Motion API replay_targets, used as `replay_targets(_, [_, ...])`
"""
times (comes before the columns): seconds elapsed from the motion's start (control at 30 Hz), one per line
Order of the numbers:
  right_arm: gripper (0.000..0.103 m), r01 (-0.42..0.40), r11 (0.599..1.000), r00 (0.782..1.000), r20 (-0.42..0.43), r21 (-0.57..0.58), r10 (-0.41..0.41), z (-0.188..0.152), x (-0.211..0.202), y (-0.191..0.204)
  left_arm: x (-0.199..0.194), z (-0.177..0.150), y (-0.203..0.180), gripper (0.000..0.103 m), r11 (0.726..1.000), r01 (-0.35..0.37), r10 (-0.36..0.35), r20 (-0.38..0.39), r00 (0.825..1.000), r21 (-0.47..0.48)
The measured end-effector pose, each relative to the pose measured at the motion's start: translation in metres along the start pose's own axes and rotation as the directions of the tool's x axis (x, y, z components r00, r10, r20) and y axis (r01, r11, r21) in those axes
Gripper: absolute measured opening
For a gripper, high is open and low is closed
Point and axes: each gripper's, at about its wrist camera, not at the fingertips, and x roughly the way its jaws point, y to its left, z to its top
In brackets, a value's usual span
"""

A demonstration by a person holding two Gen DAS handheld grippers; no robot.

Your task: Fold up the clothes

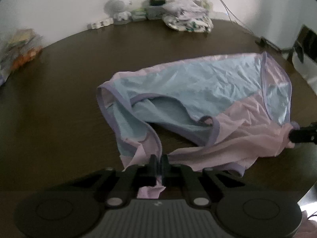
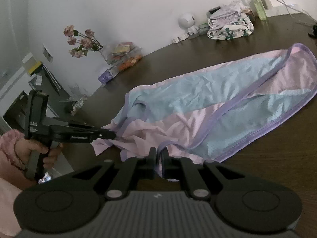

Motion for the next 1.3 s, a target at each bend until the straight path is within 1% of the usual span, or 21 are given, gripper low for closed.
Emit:
replay_targets(0.1, [0.002,0.013,0.999,0.998,0.054,0.048,-0.016,0.004,-0.006,-0.011,-0.012,-0.001,0.017,0.002,0.998,-0.002,0.004,0.029,1.000,-0.060])
replay_targets(0.2, [0.002,0.020,0.996,0.990,0.136,0.088,-0.032,0.014,-0.018,-0.021,-0.028,-0.001,0.040,0.002,0.991,0.010,0.002,0.088,0.996,-0.134])
replay_targets(0.33, [0.002,0.052,0.992,0.971,0.225,0.114,-0.076,0.029,-0.030,-0.028,-0.054,-0.001,0.068,0.002,0.979,0.011,0.027,0.182,0.983,-0.205])
replay_targets(0.4, [0.002,0.057,0.989,0.961,0.260,0.136,-0.091,0.036,-0.036,-0.031,-0.062,-0.003,0.078,0.002,0.976,0.003,0.042,0.203,0.978,-0.218])
replay_targets(0.53, [0.002,0.057,0.983,0.936,0.334,0.173,-0.113,0.047,-0.051,-0.036,-0.068,-0.005,0.100,0.002,0.971,0.028,0.031,0.237,0.971,-0.239])
replay_targets(0.57, [0.002,0.061,0.982,0.929,0.350,0.178,-0.121,0.050,-0.055,-0.036,-0.067,-0.005,0.105,0.002,0.968,0.050,0.012,0.244,0.970,-0.244])
replay_targets(0.63, [0.002,0.084,0.980,0.925,0.351,0.181,-0.144,0.053,-0.057,-0.035,-0.064,-0.006,0.114,0.002,0.963,0.094,-0.027,0.258,0.966,-0.254])
replay_targets(0.67, [0.002,0.095,0.978,0.924,0.349,0.184,-0.156,0.054,-0.057,-0.034,-0.060,-0.008,0.116,0.002,0.959,0.121,-0.056,0.249,0.967,-0.255])
replay_targets(0.73, [0.002,0.124,0.972,0.931,0.317,0.197,-0.183,0.050,-0.052,-0.034,-0.051,-0.014,0.118,0.003,0.950,0.181,-0.122,0.230,0.965,-0.255])
replay_targets(0.8, [0.002,0.149,0.966,0.938,0.280,0.211,-0.206,0.044,-0.048,-0.035,-0.040,-0.019,0.119,0.004,0.936,0.245,-0.194,0.210,0.958,-0.252])
replay_targets(0.87, [0.002,0.167,0.961,0.946,0.240,0.221,-0.219,0.036,-0.043,-0.036,-0.034,-0.025,0.115,0.010,0.934,0.275,-0.234,0.191,0.953,-0.229])
replay_targets(0.97, [0.002,0.189,0.956,0.952,0.197,0.225,-0.234,0.024,-0.041,-0.036,-0.029,-0.033,0.110,0.028,0.933,0.298,-0.265,0.177,0.948,-0.200])
replay_targets(1.0, [0.003,0.196,0.954,0.953,0.185,0.226,-0.239,0.020,-0.040,-0.036,-0.029,-0.035,0.110,0.042,0.933,0.303,-0.270,0.178,0.946,-0.195])
replay_targets(1.03, [0.003,0.203,0.953,0.954,0.172,0.226,-0.244,0.016,-0.040,-0.036,-0.029,-0.036,0.111,0.054,0.932,0.305,-0.271,0.183,0.945,-0.196])
replay_targets(1.07, [0.004,0.208,0.951,0.955,0.162,0.228,-0.247,0.013,-0.040,-0.037,-0.028,-0.036,0.111,0.055,0.932,0.303,-0.269,0.183,0.946,-0.199])
replay_targets(1.13, [0.006,0.203,0.950,0.958,0.152,0.236,-0.243,0.009,-0.040,-0.039,-0.025,-0.038,0.112,0.055,0.930,0.305,-0.271,0.179,0.946,-0.206])
replay_targets(1.17, [0.007,0.201,0.950,0.959,0.148,0.239,-0.240,0.008,-0.039,-0.040,-0.023,-0.040,0.112,0.053,0.928,0.308,-0.274,0.174,0.946,-0.209])
replay_targets(1.2, [0.009,0.198,0.950,0.961,0.144,0.242,-0.237,0.007,-0.038,-0.040,-0.022,-0.041,0.112,0.049,0.926,0.314,-0.282,0.170,0.944,-0.208])
replay_targets(1.23, [0.011,0.197,0.950,0.962,0.140,0.244,-0.235,0.006,-0.037,-0.041,-0.021,-0.041,0.111,0.041,0.926,0.318,-0.288,0.162,0.944,-0.205])
replay_targets(1.27, [0.013,0.196,0.949,0.963,0.135,0.246,-0.234,0.005,-0.036,-0.041,-0.019,-0.041,0.109,0.034,0.924,0.324,-0.296,0.155,0.943,-0.204])
replay_targets(1.3, [0.013,0.194,0.949,0.964,0.131,0.247,-0.231,0.004,-0.034,-0.042,-0.017,-0.041,0.108,0.015,0.922,0.329,-0.304,0.147,0.941,-0.203])
